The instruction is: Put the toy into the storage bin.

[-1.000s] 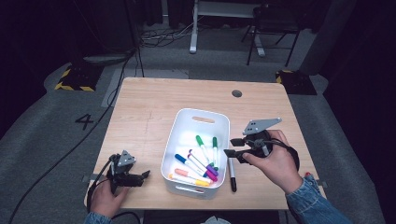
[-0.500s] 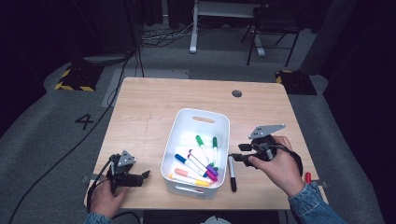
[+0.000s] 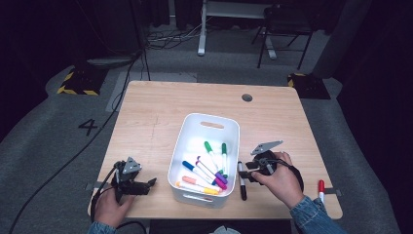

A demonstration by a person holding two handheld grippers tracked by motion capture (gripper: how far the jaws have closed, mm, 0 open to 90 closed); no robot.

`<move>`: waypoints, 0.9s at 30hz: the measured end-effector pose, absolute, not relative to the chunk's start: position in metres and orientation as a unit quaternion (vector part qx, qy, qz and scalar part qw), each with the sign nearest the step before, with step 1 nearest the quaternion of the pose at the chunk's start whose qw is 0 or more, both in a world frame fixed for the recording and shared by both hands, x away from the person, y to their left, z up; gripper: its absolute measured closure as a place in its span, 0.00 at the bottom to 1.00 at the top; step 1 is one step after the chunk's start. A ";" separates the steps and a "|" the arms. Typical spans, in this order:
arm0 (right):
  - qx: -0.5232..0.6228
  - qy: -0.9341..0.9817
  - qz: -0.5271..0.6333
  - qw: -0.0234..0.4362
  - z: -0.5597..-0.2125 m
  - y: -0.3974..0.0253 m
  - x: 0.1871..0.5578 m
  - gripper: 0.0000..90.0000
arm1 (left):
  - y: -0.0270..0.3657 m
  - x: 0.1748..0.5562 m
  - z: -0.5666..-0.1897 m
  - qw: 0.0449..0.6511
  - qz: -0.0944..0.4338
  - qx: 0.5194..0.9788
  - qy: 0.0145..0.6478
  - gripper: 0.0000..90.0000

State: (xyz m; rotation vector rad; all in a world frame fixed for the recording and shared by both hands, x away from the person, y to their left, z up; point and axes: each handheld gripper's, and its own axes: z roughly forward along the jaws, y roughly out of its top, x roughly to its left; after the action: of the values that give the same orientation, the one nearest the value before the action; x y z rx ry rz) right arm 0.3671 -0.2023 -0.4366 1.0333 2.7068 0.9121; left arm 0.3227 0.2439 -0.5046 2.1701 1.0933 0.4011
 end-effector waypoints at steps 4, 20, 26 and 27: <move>0.350 0.890 0.288 0.048 -0.449 -0.201 0.368 0.56 | 0.244 0.323 -0.505 0.333 0.153 0.831 0.418 0.16; 0.352 0.901 0.247 0.063 -0.472 -0.205 0.373 0.69 | 0.244 0.323 -0.505 0.333 0.153 0.831 0.418 0.16; 0.389 0.887 0.236 0.073 -0.472 -0.216 0.377 0.84 | 0.244 0.323 -0.505 0.333 0.153 0.831 0.418 0.16; 0.392 0.886 0.235 0.075 -0.472 -0.218 0.378 0.85 | 0.244 0.323 -0.505 0.333 0.153 0.831 0.419 0.16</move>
State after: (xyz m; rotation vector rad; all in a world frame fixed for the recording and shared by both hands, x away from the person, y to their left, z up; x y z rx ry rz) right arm 0.3777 -0.2181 -0.4720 1.1769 2.6584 0.7035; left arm 0.3226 0.2439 -0.5046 2.1701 1.0935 0.3989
